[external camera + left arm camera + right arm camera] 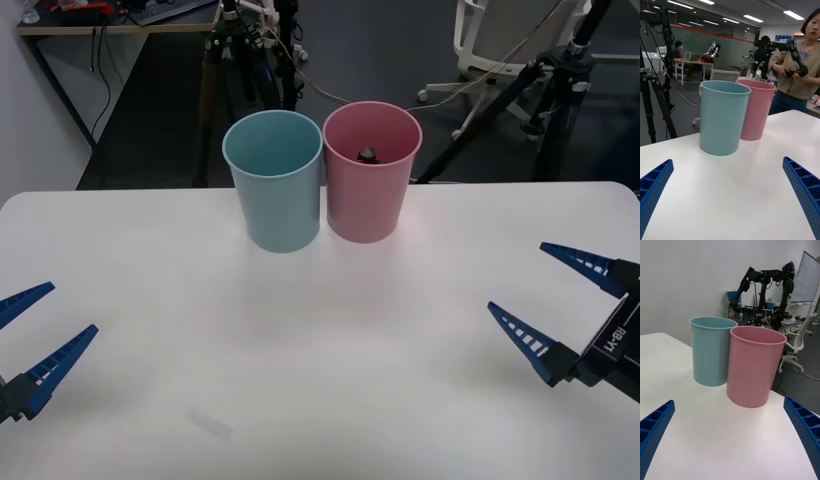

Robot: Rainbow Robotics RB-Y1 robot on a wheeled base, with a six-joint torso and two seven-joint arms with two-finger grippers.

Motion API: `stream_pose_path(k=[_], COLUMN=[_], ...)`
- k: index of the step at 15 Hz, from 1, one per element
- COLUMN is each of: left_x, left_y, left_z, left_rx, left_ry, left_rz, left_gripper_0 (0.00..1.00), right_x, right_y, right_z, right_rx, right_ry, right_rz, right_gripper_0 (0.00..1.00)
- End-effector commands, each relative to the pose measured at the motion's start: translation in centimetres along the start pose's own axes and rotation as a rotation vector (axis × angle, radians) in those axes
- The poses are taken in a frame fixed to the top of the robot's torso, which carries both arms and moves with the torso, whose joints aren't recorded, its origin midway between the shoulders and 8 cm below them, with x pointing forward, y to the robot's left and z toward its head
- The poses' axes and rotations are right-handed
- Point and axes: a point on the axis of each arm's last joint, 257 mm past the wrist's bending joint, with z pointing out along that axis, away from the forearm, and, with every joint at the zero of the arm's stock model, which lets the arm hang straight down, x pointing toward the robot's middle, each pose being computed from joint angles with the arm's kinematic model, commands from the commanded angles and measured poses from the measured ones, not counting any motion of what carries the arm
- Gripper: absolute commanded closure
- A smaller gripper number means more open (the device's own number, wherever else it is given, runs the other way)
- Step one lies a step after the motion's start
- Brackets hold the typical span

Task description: Grasp the object on the table and drop it into the matching bin: aluminum can to the light blue bin, PET bottle to the pink bin.

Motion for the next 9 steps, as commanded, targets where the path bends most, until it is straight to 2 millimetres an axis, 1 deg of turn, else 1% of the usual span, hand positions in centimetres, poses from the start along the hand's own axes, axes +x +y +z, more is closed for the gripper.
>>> stream_pose_path(k=[1, 5, 9], left_x=[0.0, 0.0, 0.0], left_y=[0.0, 0.0, 0.0], left_z=[0.0, 0.0, 0.0], left_rx=[0.000, 0.000, 0.000], left_ry=[0.000, 0.000, 0.000], left_rz=[0.000, 0.000, 0.000], left_gripper_0=[0.00, 0.00, 0.00], right_x=[0.7, 0.9, 0.3], right_y=[1.2, 2.4, 2.8], right_z=[-0.5, -0.5, -0.3], right_rx=[-0.021, -0.050, -0.078], right_ry=[0.009, 0.007, -0.011], right_rz=[0.023, 0.041, 0.055], right_gripper_0=[0.00, 0.00, 0.00])
